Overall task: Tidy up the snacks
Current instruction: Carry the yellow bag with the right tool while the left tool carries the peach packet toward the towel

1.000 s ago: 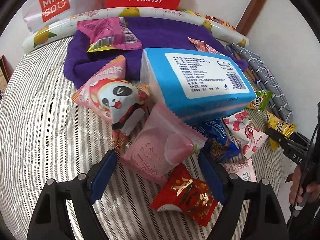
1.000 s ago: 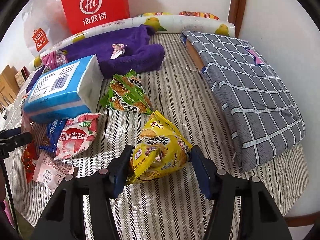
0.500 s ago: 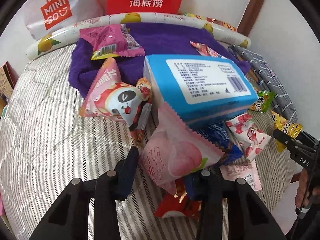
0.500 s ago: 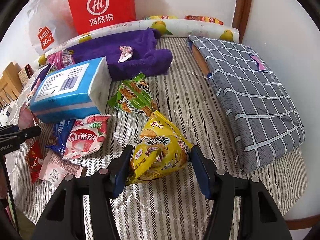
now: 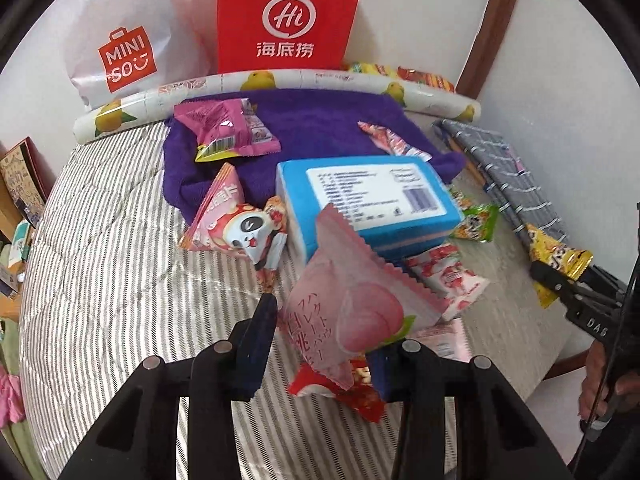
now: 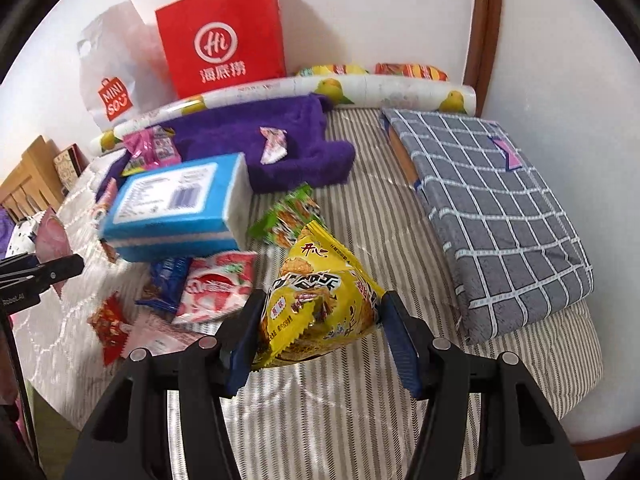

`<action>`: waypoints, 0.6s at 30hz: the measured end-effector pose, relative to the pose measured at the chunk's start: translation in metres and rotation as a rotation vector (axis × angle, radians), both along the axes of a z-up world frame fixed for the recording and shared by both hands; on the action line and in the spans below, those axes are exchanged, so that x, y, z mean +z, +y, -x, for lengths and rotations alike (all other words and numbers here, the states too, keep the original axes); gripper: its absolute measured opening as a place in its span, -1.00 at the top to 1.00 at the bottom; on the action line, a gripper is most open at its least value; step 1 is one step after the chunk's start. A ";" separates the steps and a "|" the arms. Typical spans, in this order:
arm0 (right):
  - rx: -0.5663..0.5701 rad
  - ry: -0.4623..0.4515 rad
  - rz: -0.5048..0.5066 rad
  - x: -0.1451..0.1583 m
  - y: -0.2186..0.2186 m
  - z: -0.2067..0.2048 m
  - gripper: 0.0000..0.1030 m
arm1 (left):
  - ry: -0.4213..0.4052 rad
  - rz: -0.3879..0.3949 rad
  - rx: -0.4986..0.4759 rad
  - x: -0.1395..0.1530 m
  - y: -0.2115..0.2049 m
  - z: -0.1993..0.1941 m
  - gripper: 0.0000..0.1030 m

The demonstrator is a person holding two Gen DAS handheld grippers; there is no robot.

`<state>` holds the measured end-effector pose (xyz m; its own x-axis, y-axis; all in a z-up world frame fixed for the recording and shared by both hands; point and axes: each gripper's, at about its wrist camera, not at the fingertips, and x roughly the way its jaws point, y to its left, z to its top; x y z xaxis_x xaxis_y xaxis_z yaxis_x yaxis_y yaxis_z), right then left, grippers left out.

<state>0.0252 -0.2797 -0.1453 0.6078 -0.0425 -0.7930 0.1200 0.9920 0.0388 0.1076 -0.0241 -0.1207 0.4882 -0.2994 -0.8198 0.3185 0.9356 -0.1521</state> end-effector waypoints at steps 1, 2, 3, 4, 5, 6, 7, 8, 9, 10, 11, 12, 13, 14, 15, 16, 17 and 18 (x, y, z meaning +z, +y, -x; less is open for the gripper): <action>0.006 -0.004 -0.003 0.003 0.002 0.000 -0.12 | -0.003 0.002 -0.005 0.003 -0.002 0.001 0.24; 0.012 -0.007 -0.007 0.006 0.004 0.000 -0.12 | -0.012 -0.003 -0.011 0.007 -0.005 0.002 0.24; 0.018 -0.009 -0.009 0.009 0.006 -0.001 -0.12 | -0.020 -0.006 -0.014 0.011 -0.007 0.003 0.24; 0.024 -0.013 -0.008 0.012 0.009 -0.001 -0.12 | -0.026 -0.004 -0.018 0.014 -0.008 0.004 0.24; 0.029 -0.018 -0.007 0.015 0.012 -0.002 -0.12 | -0.030 0.000 -0.023 0.017 -0.010 0.004 0.24; 0.034 -0.022 -0.008 0.018 0.015 -0.003 -0.12 | -0.034 0.004 -0.027 0.020 -0.011 0.004 0.23; 0.042 -0.028 -0.012 0.021 0.018 -0.004 -0.12 | -0.039 0.006 -0.030 0.023 -0.012 0.004 0.24; 0.050 -0.032 -0.014 0.025 0.022 -0.005 -0.12 | -0.043 0.006 -0.030 0.025 -0.013 0.004 0.24; 0.058 -0.037 -0.012 0.028 0.025 -0.007 -0.12 | -0.049 0.007 -0.031 0.029 -0.014 0.002 0.23; 0.064 -0.040 -0.009 0.031 0.028 -0.008 -0.12 | -0.053 0.008 -0.031 0.031 -0.015 0.002 0.23; 0.072 -0.042 -0.005 0.034 0.032 -0.010 -0.12 | -0.060 0.011 -0.030 0.034 -0.015 0.000 0.23; 0.081 -0.046 -0.002 0.037 0.035 -0.012 -0.12 | -0.063 0.011 -0.025 0.037 -0.015 -0.002 0.23; 0.087 -0.049 -0.002 0.040 0.037 -0.014 -0.12 | -0.064 0.014 -0.022 0.038 -0.015 -0.003 0.23; 0.093 -0.054 -0.002 0.043 0.039 -0.017 -0.12 | -0.064 0.020 -0.019 0.040 -0.014 -0.006 0.24; 0.096 -0.057 -0.003 0.045 0.040 -0.019 -0.12 | -0.062 0.027 -0.018 0.042 -0.013 -0.009 0.23; 0.101 -0.061 -0.006 0.048 0.042 -0.023 -0.12 | -0.061 0.029 -0.017 0.044 -0.012 -0.011 0.23; 0.107 -0.064 -0.008 0.050 0.044 -0.026 -0.12 | -0.064 0.031 -0.015 0.046 -0.011 -0.012 0.23; 0.111 -0.066 -0.008 0.051 0.046 -0.029 -0.12 | -0.068 0.034 -0.009 0.048 -0.009 -0.015 0.23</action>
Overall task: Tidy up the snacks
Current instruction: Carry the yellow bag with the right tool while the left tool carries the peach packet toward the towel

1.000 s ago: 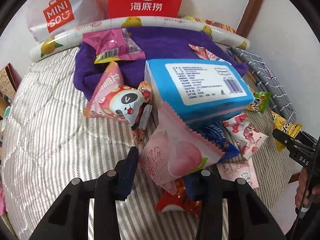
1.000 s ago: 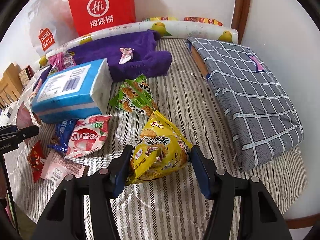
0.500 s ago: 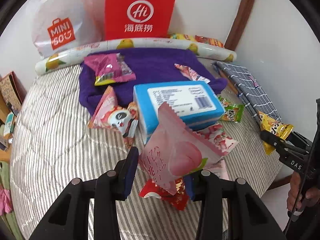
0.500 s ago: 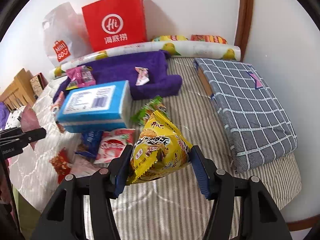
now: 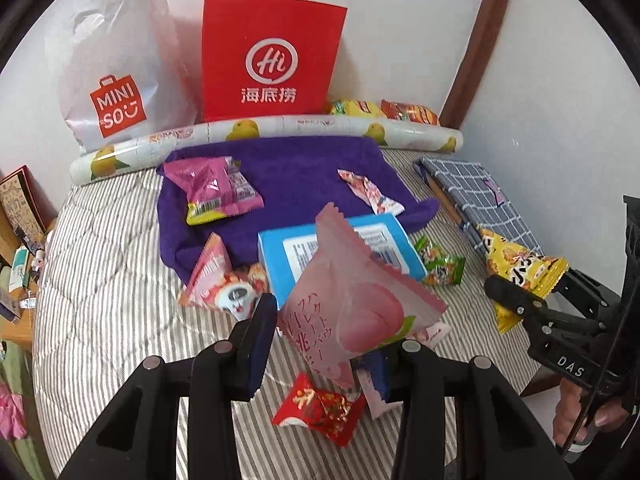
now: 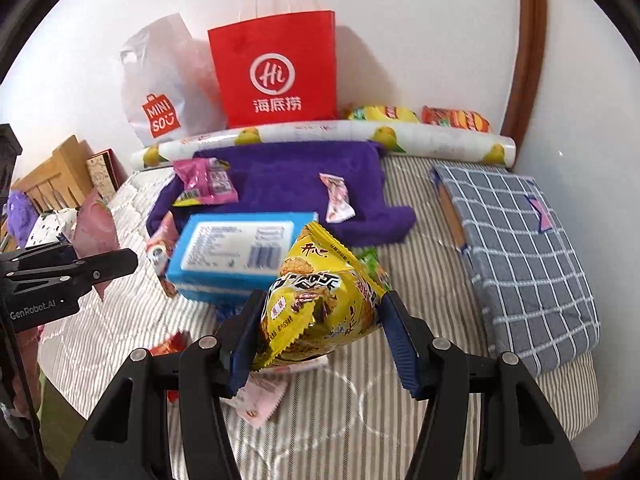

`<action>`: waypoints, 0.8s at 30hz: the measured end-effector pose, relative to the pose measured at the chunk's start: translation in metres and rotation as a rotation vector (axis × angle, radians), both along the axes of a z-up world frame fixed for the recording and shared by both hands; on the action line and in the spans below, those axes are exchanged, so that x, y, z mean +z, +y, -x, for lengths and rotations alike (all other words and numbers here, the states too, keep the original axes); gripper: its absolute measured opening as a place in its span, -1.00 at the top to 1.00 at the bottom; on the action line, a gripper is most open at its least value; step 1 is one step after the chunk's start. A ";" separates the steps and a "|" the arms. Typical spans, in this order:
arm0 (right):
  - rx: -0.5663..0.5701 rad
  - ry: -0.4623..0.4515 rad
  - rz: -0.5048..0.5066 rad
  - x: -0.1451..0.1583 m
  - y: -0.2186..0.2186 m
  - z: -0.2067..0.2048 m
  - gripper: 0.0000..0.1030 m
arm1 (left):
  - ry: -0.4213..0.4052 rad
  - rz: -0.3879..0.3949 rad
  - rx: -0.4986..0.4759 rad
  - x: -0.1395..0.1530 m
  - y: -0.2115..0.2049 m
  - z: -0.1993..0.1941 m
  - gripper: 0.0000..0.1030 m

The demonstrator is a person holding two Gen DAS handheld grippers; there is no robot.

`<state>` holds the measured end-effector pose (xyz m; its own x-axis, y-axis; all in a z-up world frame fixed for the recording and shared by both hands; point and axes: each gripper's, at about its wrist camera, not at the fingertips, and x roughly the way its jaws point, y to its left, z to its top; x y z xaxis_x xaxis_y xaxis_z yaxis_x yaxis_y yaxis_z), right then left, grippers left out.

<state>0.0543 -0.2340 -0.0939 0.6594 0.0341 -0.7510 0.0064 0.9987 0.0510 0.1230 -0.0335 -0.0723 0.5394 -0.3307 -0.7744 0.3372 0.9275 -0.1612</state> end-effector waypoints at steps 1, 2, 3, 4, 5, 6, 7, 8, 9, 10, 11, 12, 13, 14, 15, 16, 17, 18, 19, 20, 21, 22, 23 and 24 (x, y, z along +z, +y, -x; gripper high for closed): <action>0.003 -0.001 0.000 0.001 0.001 -0.002 -0.12 | -0.001 0.004 0.006 0.001 0.002 -0.002 0.23; 0.007 -0.002 -0.003 0.002 0.003 -0.006 -0.12 | 0.000 0.009 0.010 0.002 0.003 -0.004 0.23; 0.013 -0.002 -0.009 0.004 0.004 -0.010 -0.12 | 0.001 0.013 0.016 0.003 0.004 -0.007 0.23; 0.015 -0.002 -0.013 0.005 0.005 -0.013 -0.12 | 0.001 0.015 0.023 0.003 0.005 -0.009 0.23; 0.018 -0.001 -0.018 0.006 0.006 -0.017 -0.12 | 0.001 0.017 0.027 0.004 0.006 -0.012 0.23; 0.020 -0.001 -0.022 0.007 0.006 -0.021 -0.12 | 0.002 0.019 0.030 0.004 0.006 -0.015 0.23; 0.025 0.000 -0.027 0.008 0.007 -0.025 -0.12 | 0.002 0.022 0.031 0.005 0.006 -0.017 0.23; 0.029 0.000 -0.031 0.009 0.008 -0.029 -0.12 | 0.001 0.027 0.033 0.005 0.007 -0.020 0.23; 0.033 -0.002 -0.034 0.011 0.009 -0.033 -0.12 | 0.000 0.032 0.035 0.006 0.008 -0.023 0.23; 0.036 -0.003 -0.035 0.012 0.009 -0.036 -0.12 | -0.003 0.032 0.037 0.007 0.008 -0.027 0.23; 0.040 -0.005 -0.035 0.012 0.011 -0.040 -0.12 | -0.005 0.031 0.039 0.007 0.009 -0.030 0.23; 0.045 -0.004 -0.035 0.013 0.012 -0.045 -0.12 | -0.007 0.029 0.048 0.007 0.011 -0.035 0.23; 0.048 -0.002 -0.035 0.013 0.012 -0.049 -0.12 | -0.006 0.032 0.054 0.006 0.013 -0.038 0.23; 0.051 -0.002 -0.034 0.013 0.013 -0.053 -0.12 | 0.001 0.041 0.065 0.005 0.016 -0.044 0.23; 0.052 -0.001 -0.034 0.012 0.014 -0.057 -0.12 | 0.008 0.047 0.074 0.003 0.019 -0.050 0.23; 0.053 0.000 -0.035 0.012 0.014 -0.062 -0.12 | 0.011 0.050 0.080 0.003 0.021 -0.053 0.23; 0.054 0.002 -0.036 0.010 0.014 -0.068 -0.12 | 0.012 0.053 0.089 0.003 0.023 -0.058 0.23; 0.053 0.005 -0.037 0.010 0.013 -0.072 -0.12 | 0.011 0.063 0.097 0.002 0.025 -0.064 0.23; 0.052 0.006 -0.039 0.008 0.013 -0.078 -0.12 | 0.013 0.070 0.102 0.002 0.027 -0.069 0.23; 0.051 0.009 -0.038 0.006 0.012 -0.083 -0.12 | 0.016 0.073 0.106 0.001 0.028 -0.074 0.23; 0.048 0.015 -0.036 0.004 0.011 -0.088 -0.12 | 0.018 0.073 0.109 0.000 0.029 -0.079 0.23; 0.044 0.019 -0.035 0.002 0.011 -0.092 -0.12 | 0.017 0.072 0.111 0.000 0.030 -0.082 0.23; 0.041 0.023 -0.035 0.000 0.010 -0.096 -0.12 | 0.017 0.071 0.113 -0.002 0.030 -0.087 0.23; 0.038 0.027 -0.037 -0.002 0.009 -0.100 -0.12 | 0.021 0.070 0.115 -0.003 0.030 -0.091 0.23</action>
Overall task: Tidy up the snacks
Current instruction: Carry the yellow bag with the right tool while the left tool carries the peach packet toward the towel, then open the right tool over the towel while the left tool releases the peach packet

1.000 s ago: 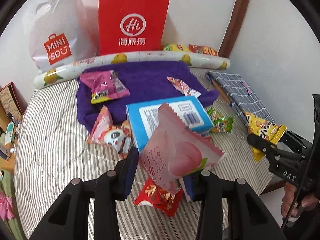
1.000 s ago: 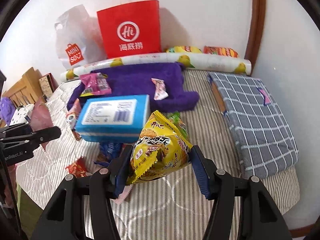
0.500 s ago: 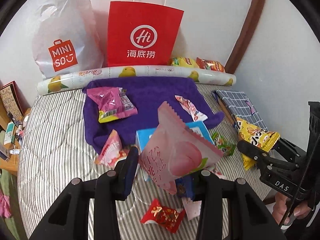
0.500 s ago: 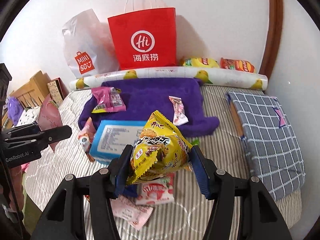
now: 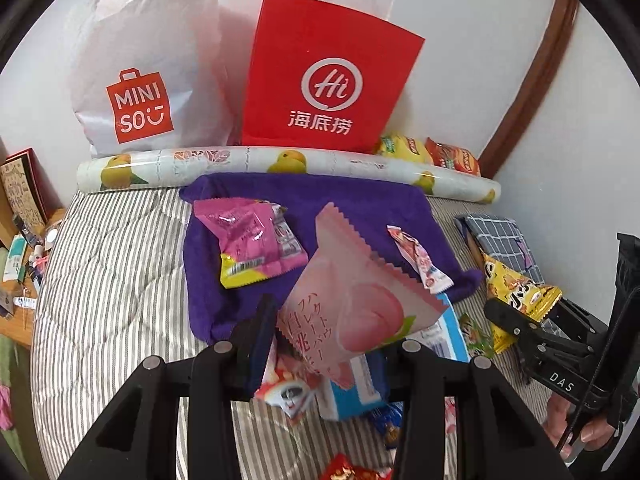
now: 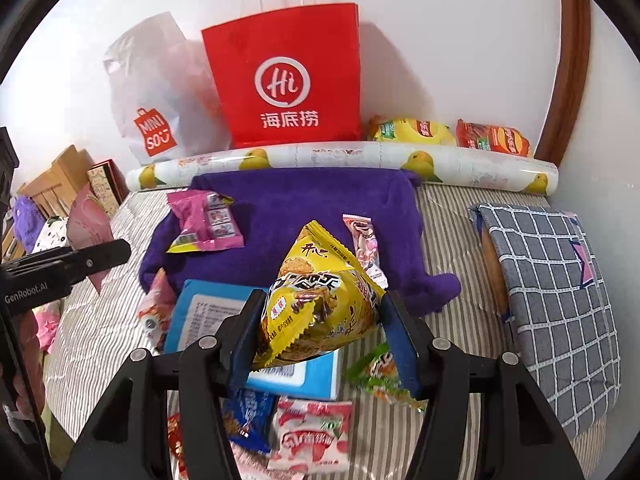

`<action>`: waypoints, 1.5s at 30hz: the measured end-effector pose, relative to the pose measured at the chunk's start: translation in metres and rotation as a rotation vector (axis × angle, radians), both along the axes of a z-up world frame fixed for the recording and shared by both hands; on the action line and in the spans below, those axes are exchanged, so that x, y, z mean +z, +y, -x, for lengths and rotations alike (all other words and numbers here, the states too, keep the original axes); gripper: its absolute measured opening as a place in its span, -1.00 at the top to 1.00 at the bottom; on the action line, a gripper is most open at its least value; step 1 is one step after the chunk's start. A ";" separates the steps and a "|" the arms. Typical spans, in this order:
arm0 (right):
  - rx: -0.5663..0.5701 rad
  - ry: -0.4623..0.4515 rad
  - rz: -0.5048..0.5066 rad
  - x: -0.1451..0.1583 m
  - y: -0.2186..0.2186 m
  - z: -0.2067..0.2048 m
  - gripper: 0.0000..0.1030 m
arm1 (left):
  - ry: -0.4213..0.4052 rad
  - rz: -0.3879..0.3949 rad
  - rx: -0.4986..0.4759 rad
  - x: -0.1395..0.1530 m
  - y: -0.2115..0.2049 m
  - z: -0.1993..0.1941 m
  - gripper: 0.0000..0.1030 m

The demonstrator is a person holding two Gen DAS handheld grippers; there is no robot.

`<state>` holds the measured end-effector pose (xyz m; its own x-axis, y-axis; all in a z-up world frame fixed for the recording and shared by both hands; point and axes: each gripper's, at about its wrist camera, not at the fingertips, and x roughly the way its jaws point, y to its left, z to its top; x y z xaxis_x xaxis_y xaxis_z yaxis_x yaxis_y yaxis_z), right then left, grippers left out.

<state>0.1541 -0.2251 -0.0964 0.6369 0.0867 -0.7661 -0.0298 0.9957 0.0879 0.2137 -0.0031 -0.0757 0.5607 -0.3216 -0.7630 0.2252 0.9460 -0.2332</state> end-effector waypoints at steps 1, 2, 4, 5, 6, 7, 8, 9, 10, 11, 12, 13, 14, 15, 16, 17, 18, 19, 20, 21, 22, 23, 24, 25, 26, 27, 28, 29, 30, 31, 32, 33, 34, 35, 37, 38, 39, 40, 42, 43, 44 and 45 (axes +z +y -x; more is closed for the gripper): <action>-0.002 0.003 0.000 -0.002 -0.001 -0.003 -0.12 | 0.006 0.003 0.001 -0.002 0.001 -0.004 0.23; -0.005 0.006 0.001 -0.003 -0.002 -0.005 -0.12 | 0.009 0.007 0.002 -0.003 0.001 -0.006 0.23; -0.008 0.010 0.005 -0.005 -0.003 -0.011 -0.12 | 0.017 0.011 0.005 -0.006 0.001 -0.013 0.23; -0.009 0.011 0.006 -0.006 -0.003 -0.014 -0.12 | 0.022 0.011 0.003 -0.007 0.001 -0.017 0.23; -0.009 0.013 0.008 -0.007 -0.004 -0.017 -0.12 | 0.024 0.009 0.001 -0.008 0.001 -0.020 0.23; -0.012 0.013 0.012 -0.007 -0.004 -0.020 -0.12 | 0.025 0.008 -0.001 -0.008 0.000 -0.022 0.23; -0.015 0.012 0.014 -0.007 -0.004 -0.023 -0.12 | 0.025 0.008 -0.003 -0.009 0.000 -0.024 0.23; -0.018 0.011 0.015 -0.007 -0.005 -0.025 -0.12 | 0.025 0.006 -0.005 -0.009 -0.001 -0.026 0.23; -0.020 0.012 0.014 -0.007 -0.006 -0.027 -0.12 | 0.026 0.007 -0.005 -0.010 -0.001 -0.027 0.23; -0.020 0.011 0.011 -0.008 -0.006 -0.030 -0.12 | 0.028 0.010 -0.006 -0.011 -0.001 -0.029 0.23; -0.018 0.011 0.009 -0.008 -0.006 -0.032 -0.12 | 0.030 0.012 -0.007 -0.012 -0.001 -0.031 0.23; -0.016 0.012 0.010 -0.009 -0.005 -0.035 -0.12 | 0.031 0.013 -0.007 -0.013 -0.001 -0.032 0.23; -0.014 0.012 0.012 -0.009 -0.004 -0.037 -0.12 | 0.033 0.012 -0.007 -0.014 -0.001 -0.034 0.23; -0.013 0.013 0.015 -0.011 -0.003 -0.040 -0.12 | 0.033 0.011 -0.008 -0.015 -0.002 -0.036 0.23; -0.012 0.014 0.014 -0.011 -0.003 -0.042 -0.12 | 0.033 0.010 -0.007 -0.016 -0.002 -0.038 0.23; -0.009 0.017 0.013 -0.013 -0.002 -0.045 -0.12 | 0.034 0.011 -0.006 -0.017 -0.001 -0.039 0.23; -0.007 0.020 0.014 -0.014 -0.001 -0.048 -0.12 | 0.040 0.011 -0.005 -0.019 -0.001 -0.043 0.23; -0.007 0.022 0.019 -0.015 0.000 -0.051 -0.12 | 0.046 0.012 -0.004 -0.021 0.000 -0.046 0.23; -0.006 0.023 0.021 -0.016 0.001 -0.053 -0.12 | 0.052 0.015 -0.002 -0.023 0.001 -0.050 0.23; -0.003 0.025 0.021 -0.017 0.002 -0.056 -0.12 | 0.055 0.016 0.001 -0.025 0.002 -0.053 0.23; 0.000 0.028 0.020 -0.019 0.003 -0.060 -0.12 | 0.058 0.015 0.006 -0.027 0.003 -0.057 0.23; -0.001 0.031 0.021 -0.020 0.004 -0.064 -0.12 | 0.063 0.013 0.010 -0.029 0.004 -0.060 0.23; -0.003 0.032 0.022 -0.021 0.004 -0.067 -0.12 | 0.071 0.012 0.015 -0.032 0.005 -0.065 0.23; -0.003 0.035 0.021 -0.023 0.004 -0.069 -0.12 | 0.080 0.006 0.018 -0.035 0.005 -0.069 0.23; -0.001 0.040 0.019 -0.025 0.005 -0.074 -0.12 | 0.092 -0.006 0.025 -0.039 0.005 -0.073 0.23; 0.000 0.046 0.019 -0.027 0.005 -0.078 -0.12 | 0.100 -0.014 0.030 -0.042 0.005 -0.076 0.23; 0.000 0.048 0.020 -0.029 0.005 -0.081 -0.12 | 0.104 -0.014 0.030 -0.044 0.005 -0.079 0.23; 0.001 0.051 0.024 -0.031 0.006 -0.085 -0.12 | 0.112 -0.015 0.030 -0.048 0.006 -0.083 0.23; 0.002 0.057 0.028 -0.034 0.007 -0.090 -0.12 | 0.119 -0.019 0.033 -0.050 0.006 -0.085 0.23; 0.001 0.063 0.030 -0.037 0.007 -0.093 -0.12 | 0.125 -0.025 0.036 -0.053 0.006 -0.088 0.23; -0.001 0.070 0.031 -0.040 0.007 -0.097 -0.12 | 0.132 -0.028 0.038 -0.057 0.007 -0.090 0.23; -0.001 0.077 0.029 -0.043 0.007 -0.102 -0.12 | 0.140 -0.027 0.039 -0.060 0.007 -0.093 0.23; 0.000 0.083 0.027 -0.046 0.007 -0.106 -0.12 | 0.149 -0.024 0.037 -0.064 0.007 -0.095 0.22; 0.001 0.091 0.026 -0.049 0.007 -0.110 -0.12 | 0.155 -0.024 0.036 -0.066 0.007 -0.096 0.22; 0.004 0.107 0.028 -0.056 0.009 -0.117 -0.12 | 0.175 -0.022 0.039 -0.074 0.006 -0.101 0.22; 0.007 0.117 0.033 -0.059 0.010 -0.120 -0.12 | 0.176 -0.024 0.039 -0.075 0.006 -0.102 0.22; 0.012 0.127 0.040 -0.063 0.012 -0.122 -0.12 | 0.175 -0.033 0.037 -0.077 0.005 -0.103 0.22; 0.013 0.131 0.044 -0.065 0.013 -0.124 -0.12 | 0.174 -0.041 0.036 -0.079 0.004 -0.105 0.22; 0.015 0.139 0.044 -0.070 0.015 -0.127 -0.12 | 0.184 -0.037 0.046 -0.082 0.005 -0.108 0.22; 0.019 0.146 0.042 -0.073 0.016 -0.129 -0.12 | 0.192 -0.036 0.051 -0.084 0.006 -0.110 0.22; 0.021 0.151 0.044 -0.075 0.017 -0.131 -0.12 | 0.201 -0.033 0.052 -0.086 0.006 -0.112 0.22; 0.022 0.155 0.048 -0.077 0.018 -0.133 -0.12 | 0.202 -0.029 0.050 -0.087 0.006 -0.113 0.22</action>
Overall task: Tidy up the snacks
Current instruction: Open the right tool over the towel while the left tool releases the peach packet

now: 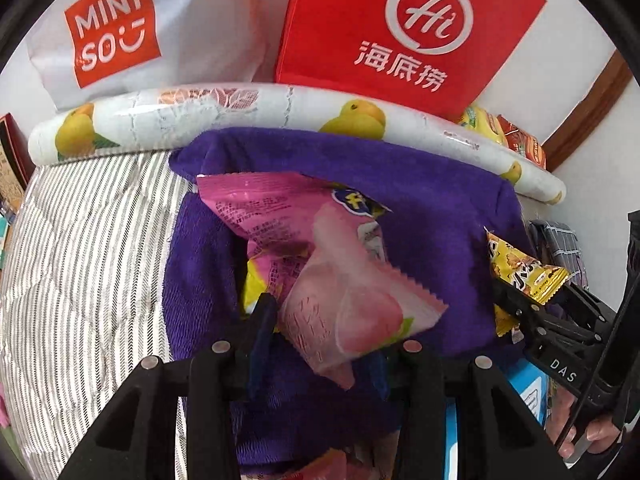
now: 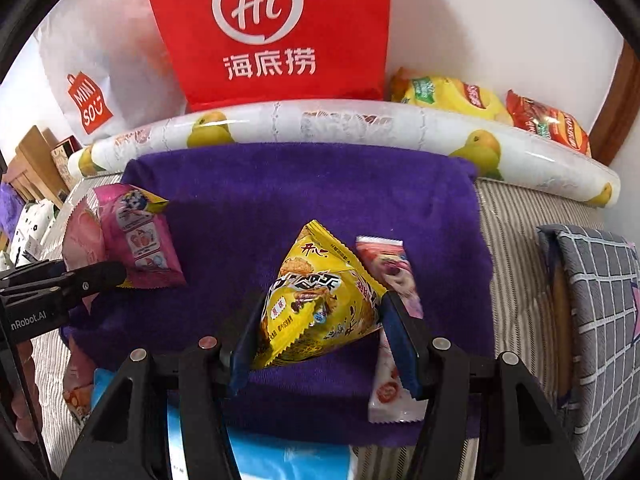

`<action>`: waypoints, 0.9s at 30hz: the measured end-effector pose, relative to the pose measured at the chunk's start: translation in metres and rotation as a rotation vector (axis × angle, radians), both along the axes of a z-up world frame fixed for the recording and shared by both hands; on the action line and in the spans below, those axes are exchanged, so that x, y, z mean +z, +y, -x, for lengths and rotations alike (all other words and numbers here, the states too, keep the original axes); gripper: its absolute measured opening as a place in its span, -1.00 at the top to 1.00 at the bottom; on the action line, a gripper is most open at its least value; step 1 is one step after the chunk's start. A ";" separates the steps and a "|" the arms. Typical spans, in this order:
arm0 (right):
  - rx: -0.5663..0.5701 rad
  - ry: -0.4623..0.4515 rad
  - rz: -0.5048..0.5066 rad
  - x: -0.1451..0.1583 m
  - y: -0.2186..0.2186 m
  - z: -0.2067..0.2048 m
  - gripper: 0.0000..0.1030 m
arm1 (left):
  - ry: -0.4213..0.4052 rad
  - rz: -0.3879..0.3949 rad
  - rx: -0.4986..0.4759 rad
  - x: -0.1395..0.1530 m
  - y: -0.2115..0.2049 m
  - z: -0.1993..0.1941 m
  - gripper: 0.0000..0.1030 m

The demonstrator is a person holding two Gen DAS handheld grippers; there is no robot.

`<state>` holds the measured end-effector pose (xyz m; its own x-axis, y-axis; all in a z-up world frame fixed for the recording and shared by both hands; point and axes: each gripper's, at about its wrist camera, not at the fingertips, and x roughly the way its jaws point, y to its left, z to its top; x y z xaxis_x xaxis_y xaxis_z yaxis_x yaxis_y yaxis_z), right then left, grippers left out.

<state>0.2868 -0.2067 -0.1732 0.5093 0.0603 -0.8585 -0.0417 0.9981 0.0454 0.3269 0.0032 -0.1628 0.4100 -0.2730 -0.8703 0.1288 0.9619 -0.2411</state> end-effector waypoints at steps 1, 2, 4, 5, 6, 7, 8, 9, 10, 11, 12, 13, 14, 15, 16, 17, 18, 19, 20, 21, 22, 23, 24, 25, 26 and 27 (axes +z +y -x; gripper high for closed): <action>0.002 0.007 0.003 -0.002 0.001 -0.002 -0.12 | -0.002 0.001 -0.001 -0.001 -0.001 -0.001 0.22; 0.005 0.016 0.002 -0.004 0.002 -0.003 -0.12 | 0.003 0.002 -0.002 -0.001 -0.001 -0.003 0.21; 0.008 0.035 -0.007 -0.006 0.002 -0.006 -0.13 | 0.012 0.007 -0.004 -0.002 -0.002 -0.004 0.10; 0.005 0.044 -0.013 -0.007 0.001 -0.007 -0.14 | 0.019 0.014 -0.005 -0.002 -0.002 -0.005 0.02; 0.003 0.050 -0.023 -0.008 0.000 -0.008 -0.16 | 0.026 0.018 -0.007 -0.003 -0.002 -0.005 -0.15; 0.002 0.048 -0.035 -0.008 -0.001 -0.008 -0.19 | 0.029 0.018 -0.006 -0.003 -0.001 -0.005 -0.26; -0.003 0.046 -0.047 -0.007 -0.003 -0.008 -0.34 | 0.029 0.014 -0.002 -0.002 -0.001 -0.003 -0.32; -0.011 0.043 -0.060 -0.006 -0.005 -0.007 -0.50 | 0.024 0.014 0.001 -0.001 -0.001 -0.002 -0.39; -0.018 0.032 -0.074 -0.003 -0.007 -0.006 -0.54 | 0.014 0.019 0.004 0.001 0.000 0.000 -0.40; -0.024 0.018 -0.087 0.000 -0.009 -0.004 -0.57 | 0.005 0.025 0.007 0.004 0.001 0.002 -0.40; -0.029 0.010 -0.095 0.004 -0.010 -0.002 -0.57 | -0.001 0.031 0.011 0.007 0.003 0.004 -0.43; -0.030 0.005 -0.101 0.007 -0.012 -0.001 -0.57 | -0.004 0.034 0.015 0.010 0.004 0.006 -0.44; -0.030 -0.003 -0.110 0.011 -0.013 0.002 -0.57 | -0.009 0.037 0.019 0.013 0.005 0.008 -0.45; -0.030 -0.014 -0.119 0.015 -0.014 0.005 -0.57 | -0.014 0.038 0.021 0.016 0.006 0.011 -0.45; -0.030 -0.025 -0.122 0.020 -0.014 0.009 -0.57 | -0.018 0.038 0.024 0.019 0.007 0.014 -0.45; -0.031 -0.039 -0.120 0.025 -0.015 0.013 -0.57 | -0.023 0.040 0.026 0.021 0.009 0.016 -0.45; -0.035 -0.054 -0.109 0.031 -0.015 0.017 -0.57 | -0.029 0.042 0.030 0.025 0.010 0.021 -0.45; -0.038 -0.065 -0.100 0.035 -0.014 0.021 -0.57 | -0.032 0.045 0.032 0.027 0.012 0.023 -0.45; -0.044 -0.080 -0.090 0.041 -0.015 0.025 -0.57 | -0.035 0.045 0.034 0.030 0.013 0.028 -0.45; -0.048 -0.087 -0.084 0.044 -0.015 0.029 -0.57 | -0.035 0.043 0.032 0.032 0.014 0.031 -0.45; -0.054 -0.096 -0.081 0.049 -0.017 0.033 -0.57 | -0.036 0.040 0.029 0.035 0.014 0.033 -0.45; -0.060 -0.103 -0.085 0.053 -0.019 0.038 -0.57 | -0.038 0.034 0.027 0.038 0.014 0.037 -0.45; -0.067 -0.106 -0.090 0.057 -0.021 0.042 -0.57 | -0.044 0.025 0.024 0.044 0.014 0.043 -0.45; -0.070 -0.105 -0.093 0.059 -0.023 0.045 -0.57 | -0.052 0.026 0.021 0.047 0.015 0.047 -0.45; -0.073 -0.105 -0.094 0.062 -0.025 0.050 -0.57 | -0.068 0.030 0.019 0.052 0.016 0.053 -0.45; -0.074 -0.107 -0.094 0.064 -0.027 0.054 -0.57 | -0.085 0.032 0.022 0.058 0.017 0.061 -0.44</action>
